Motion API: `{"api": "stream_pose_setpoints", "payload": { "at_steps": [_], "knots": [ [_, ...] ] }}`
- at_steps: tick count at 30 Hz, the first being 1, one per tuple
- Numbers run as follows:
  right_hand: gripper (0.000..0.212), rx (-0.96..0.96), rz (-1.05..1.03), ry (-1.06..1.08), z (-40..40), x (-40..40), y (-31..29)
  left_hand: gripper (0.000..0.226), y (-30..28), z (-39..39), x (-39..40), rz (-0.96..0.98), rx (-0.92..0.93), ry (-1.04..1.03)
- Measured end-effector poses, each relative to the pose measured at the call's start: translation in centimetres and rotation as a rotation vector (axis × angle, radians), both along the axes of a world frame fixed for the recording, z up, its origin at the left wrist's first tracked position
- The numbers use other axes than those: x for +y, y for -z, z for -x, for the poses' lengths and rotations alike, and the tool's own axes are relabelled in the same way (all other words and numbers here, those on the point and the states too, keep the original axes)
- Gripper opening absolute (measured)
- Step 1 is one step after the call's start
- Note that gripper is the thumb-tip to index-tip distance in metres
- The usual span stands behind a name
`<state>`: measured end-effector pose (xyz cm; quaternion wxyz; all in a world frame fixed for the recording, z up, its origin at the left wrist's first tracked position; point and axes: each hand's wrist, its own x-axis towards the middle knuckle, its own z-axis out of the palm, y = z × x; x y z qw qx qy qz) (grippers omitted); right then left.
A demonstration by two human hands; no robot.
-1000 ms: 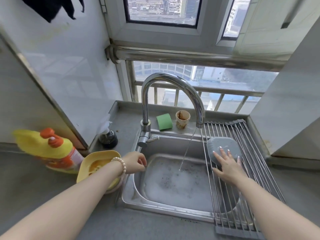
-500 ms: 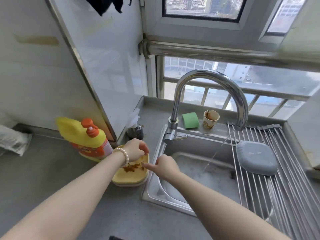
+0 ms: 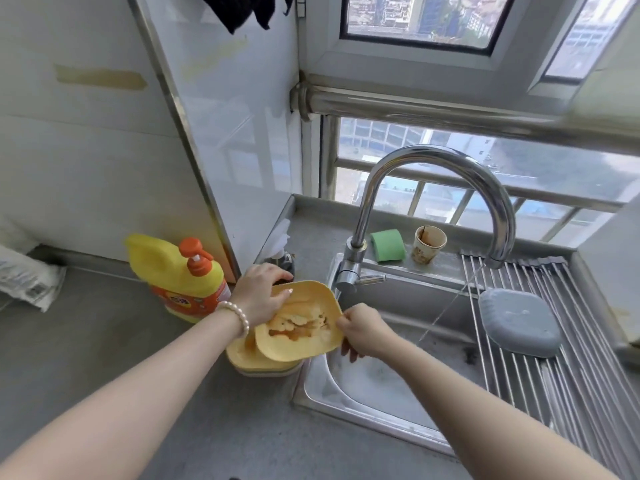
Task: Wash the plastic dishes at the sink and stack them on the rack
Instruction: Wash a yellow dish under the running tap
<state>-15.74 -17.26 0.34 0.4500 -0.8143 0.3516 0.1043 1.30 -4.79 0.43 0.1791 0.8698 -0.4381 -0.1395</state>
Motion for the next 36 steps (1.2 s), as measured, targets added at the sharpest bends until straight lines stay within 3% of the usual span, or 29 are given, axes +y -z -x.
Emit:
{"api": "stream_pose_setpoints", "payload": {
  "at_steps": [2,6,8,11,13,15,17,19,21,23,27,30,32,34,36],
  "knots": [
    [0.031,-0.032,0.058,-0.032,2.1,-2.0,-1.1,0.037,-0.2,0.6,-0.9,-0.024,0.148,-0.010],
    [0.040,-0.103,0.138,0.046,5.4,-5.0,-2.6,0.033,-1.0,3.5,-3.2,0.029,0.906,-0.213],
    [0.038,-0.120,0.265,0.153,6.6,-5.4,-2.6,0.026,-1.2,5.3,-4.2,0.061,1.132,-0.293],
    [0.031,-0.137,0.841,0.133,8.2,-3.9,-0.7,0.022,-0.7,7.9,-5.9,0.079,1.110,-0.287],
    [0.047,-0.200,0.942,-0.065,9.4,-1.7,0.1,0.023,0.0,9.4,-7.1,0.156,1.081,-0.298],
    [0.071,-0.180,0.819,-0.371,11.1,-0.3,1.1,0.026,0.8,10.4,-7.7,0.223,1.067,-0.316],
    [0.079,-0.086,0.776,-0.503,12.7,-0.9,1.7,0.029,1.3,11.3,-8.1,0.241,1.030,-0.299],
    [0.093,0.083,0.816,-0.430,12.4,-2.7,0.9,0.030,1.6,12.2,-8.3,0.265,1.044,-0.292],
    [0.122,0.189,0.811,-0.326,11.1,-4.3,0.3,0.028,1.6,12.8,-8.7,0.300,1.040,-0.295],
    [0.135,0.225,0.670,-0.345,9.9,-4.2,0.1,0.026,1.8,13.0,-9.0,0.343,1.039,-0.303],
    [0.114,0.091,0.411,-0.591,10.9,-1.5,-1.8,0.029,2.1,13.1,-8.7,0.347,1.044,-0.296],
    [0.123,0.256,0.582,-0.472,12.2,-4.5,-2.1,0.029,2.4,13.6,-8.6,0.315,1.086,-0.314],
    [0.112,0.321,0.591,-0.411,11.3,-5.2,-1.9,0.028,2.1,14.3,-9.0,0.330,1.095,-0.327],
    [0.092,0.208,0.453,-0.507,10.3,-3.7,-1.9,0.027,2.1,14.4,-9.5,0.378,1.081,-0.344],
    [0.096,0.160,0.320,-0.613,10.8,-2.5,-2.7,0.026,1.9,14.1,-9.4,0.371,1.055,-0.353]
  ]
}}
